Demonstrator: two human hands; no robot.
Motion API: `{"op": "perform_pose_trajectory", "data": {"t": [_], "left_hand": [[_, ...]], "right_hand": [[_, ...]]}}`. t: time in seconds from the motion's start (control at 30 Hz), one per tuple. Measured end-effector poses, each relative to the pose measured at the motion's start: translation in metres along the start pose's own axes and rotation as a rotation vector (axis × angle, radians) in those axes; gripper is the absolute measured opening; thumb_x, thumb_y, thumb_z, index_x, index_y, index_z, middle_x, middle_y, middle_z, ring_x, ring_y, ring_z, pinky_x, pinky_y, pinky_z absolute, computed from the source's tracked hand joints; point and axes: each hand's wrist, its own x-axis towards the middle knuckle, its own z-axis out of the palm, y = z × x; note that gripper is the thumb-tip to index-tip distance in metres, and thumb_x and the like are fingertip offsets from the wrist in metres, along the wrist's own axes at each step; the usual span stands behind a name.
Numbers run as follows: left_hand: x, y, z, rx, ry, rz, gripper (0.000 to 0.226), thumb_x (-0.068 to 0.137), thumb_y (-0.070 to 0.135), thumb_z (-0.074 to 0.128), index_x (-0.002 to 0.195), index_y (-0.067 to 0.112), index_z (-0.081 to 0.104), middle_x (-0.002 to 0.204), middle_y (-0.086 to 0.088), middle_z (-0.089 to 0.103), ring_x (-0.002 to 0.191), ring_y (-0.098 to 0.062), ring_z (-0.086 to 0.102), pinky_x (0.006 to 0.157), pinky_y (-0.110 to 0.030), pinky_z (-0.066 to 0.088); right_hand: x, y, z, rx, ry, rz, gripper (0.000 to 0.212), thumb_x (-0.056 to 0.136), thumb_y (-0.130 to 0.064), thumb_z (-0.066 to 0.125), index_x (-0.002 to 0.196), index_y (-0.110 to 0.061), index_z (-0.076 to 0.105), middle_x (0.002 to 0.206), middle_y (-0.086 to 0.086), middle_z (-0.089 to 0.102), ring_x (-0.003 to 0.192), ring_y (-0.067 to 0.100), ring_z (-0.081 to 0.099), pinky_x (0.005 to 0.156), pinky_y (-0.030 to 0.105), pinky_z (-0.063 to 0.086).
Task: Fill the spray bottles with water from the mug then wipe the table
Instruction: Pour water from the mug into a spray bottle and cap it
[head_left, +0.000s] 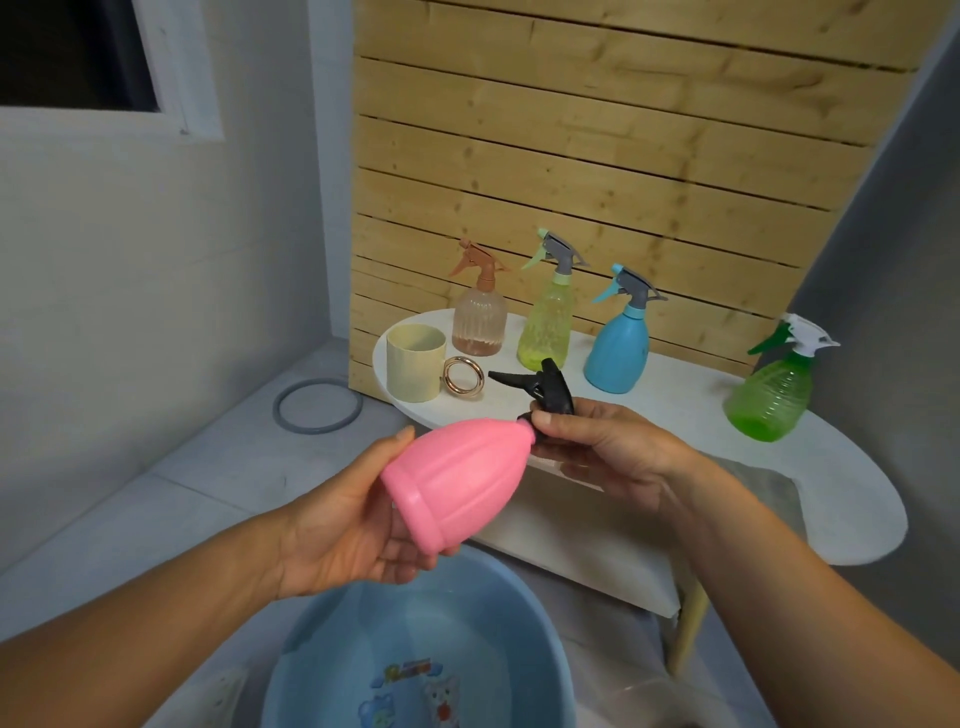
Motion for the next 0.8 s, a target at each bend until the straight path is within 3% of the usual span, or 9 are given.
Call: {"op": "perform_pose_trajectory", "data": {"t": [0.17,0.27,0.37,0.5,0.6,0.67,0.8], "left_hand": [[0.001,0.001,-0.010,-0.084,0.016,0.000,0.095,0.083,0.082,0.044,0.127,0.003,0.072,0.111,-0.032,0.068,0.075,-0.029,0.067,0.070,-0.036,0.056],[0.002,0.000,-0.018,-0.091,0.114,0.054,0.095,0.078,0.082,0.056,0.138,0.010,0.060,0.117,-0.027,0.070,0.085,-0.029,0.070,0.078,-0.039,0.058],[0.003,-0.002,-0.025,-0.100,0.126,0.098,0.109,0.056,0.076,0.086,0.140,0.014,0.056,0.119,-0.018,0.073,0.097,-0.029,0.073,0.087,-0.041,0.060],[0.005,-0.003,-0.020,-0.107,0.174,0.156,0.091,0.067,0.062,0.087,0.137,0.012,0.058,0.120,-0.018,0.074,0.104,-0.029,0.075,0.087,-0.038,0.063],[0.010,-0.003,-0.018,-0.112,0.162,0.193,0.113,0.038,0.053,0.103,0.134,0.011,0.061,0.123,-0.016,0.074,0.111,-0.029,0.073,0.091,-0.039,0.063],[0.010,-0.004,-0.016,-0.088,0.152,0.227,0.115,0.034,0.048,0.105,0.135,0.014,0.061,0.125,-0.015,0.073,0.114,-0.029,0.072,0.092,-0.040,0.062],[0.010,-0.007,-0.017,0.039,0.136,0.249,0.102,0.050,0.037,0.099,0.141,0.027,0.055,0.128,-0.007,0.073,0.118,-0.028,0.071,0.098,-0.043,0.059]], "right_hand": [[0.009,-0.003,-0.016,0.120,0.145,-0.033,0.024,0.086,-0.027,0.076,0.108,-0.021,0.066,0.103,0.000,0.078,0.094,0.013,0.072,0.098,0.040,0.037],[0.021,0.003,-0.036,0.162,0.285,0.019,0.034,0.088,-0.034,0.077,0.115,-0.016,0.068,0.102,0.000,0.079,0.091,0.013,0.069,0.087,0.032,0.044],[0.036,0.015,-0.048,0.234,0.370,0.135,0.032,0.091,-0.034,0.075,0.114,-0.013,0.070,0.100,0.002,0.079,0.077,0.011,0.065,0.077,0.027,0.051],[0.058,0.027,-0.052,0.349,0.492,0.197,0.025,0.098,-0.021,0.067,0.116,-0.003,0.065,0.100,0.014,0.074,0.063,0.014,0.059,0.050,0.025,0.054],[0.069,0.032,-0.053,0.316,0.542,0.192,0.023,0.099,-0.015,0.065,0.114,0.002,0.063,0.098,0.019,0.070,0.065,0.019,0.061,0.043,0.026,0.054],[0.072,0.034,-0.053,0.256,0.576,0.192,0.022,0.098,-0.012,0.066,0.110,0.005,0.061,0.095,0.022,0.071,0.063,0.023,0.063,0.044,0.031,0.058],[0.075,0.041,-0.055,0.086,0.616,0.199,0.026,0.094,-0.010,0.071,0.106,0.010,0.060,0.089,0.027,0.072,0.056,0.029,0.066,0.066,0.042,0.064]]}}
